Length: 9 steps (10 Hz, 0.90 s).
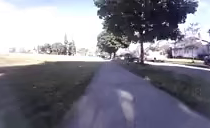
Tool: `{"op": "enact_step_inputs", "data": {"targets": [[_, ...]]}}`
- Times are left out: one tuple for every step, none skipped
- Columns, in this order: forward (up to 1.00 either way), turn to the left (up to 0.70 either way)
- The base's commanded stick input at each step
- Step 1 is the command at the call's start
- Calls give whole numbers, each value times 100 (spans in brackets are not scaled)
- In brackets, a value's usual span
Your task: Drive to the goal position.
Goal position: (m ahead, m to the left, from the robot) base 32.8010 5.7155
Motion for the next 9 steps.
{"op": "enact_step_inputs", "data": {"targets": [[100,0],[100,0],[100,1],[100,3],[100,3],[100,3],[100,3],[100,3],[100,3]]}}
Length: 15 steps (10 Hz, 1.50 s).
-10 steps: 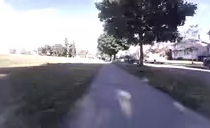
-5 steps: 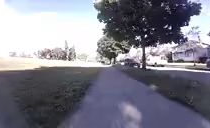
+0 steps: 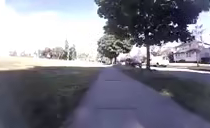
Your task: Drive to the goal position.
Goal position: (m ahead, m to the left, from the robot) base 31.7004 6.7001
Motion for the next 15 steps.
{"op": "enact_step_inputs", "data": {"targets": [[100,3],[100,3],[100,3],[100,0],[100,0],[100,1],[100,2],[100,0],[100,0],[100,0],[100,0],[100,0],[100,0],[100,0],[100,0]]}}
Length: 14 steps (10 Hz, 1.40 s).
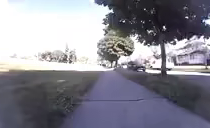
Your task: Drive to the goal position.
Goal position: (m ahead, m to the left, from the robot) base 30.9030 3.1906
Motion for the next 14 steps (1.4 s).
{"op": "enact_step_inputs", "data": {"targets": [[100,0],[100,0],[100,0],[100,0],[100,0],[100,0],[100,0],[100,0],[100,0],[100,0],[100,0],[100,0],[100,0],[100,0]]}}
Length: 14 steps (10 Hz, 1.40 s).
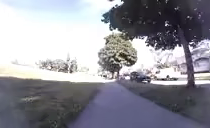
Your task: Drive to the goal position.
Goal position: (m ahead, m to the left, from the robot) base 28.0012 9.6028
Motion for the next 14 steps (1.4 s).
{"op": "enact_step_inputs", "data": {"targets": [[100,0],[100,0],[100,0],[100,0],[100,0],[100,0],[100,0],[100,0],[100,0],[100,0],[100,0],[100,0],[100,0],[100,0]]}}
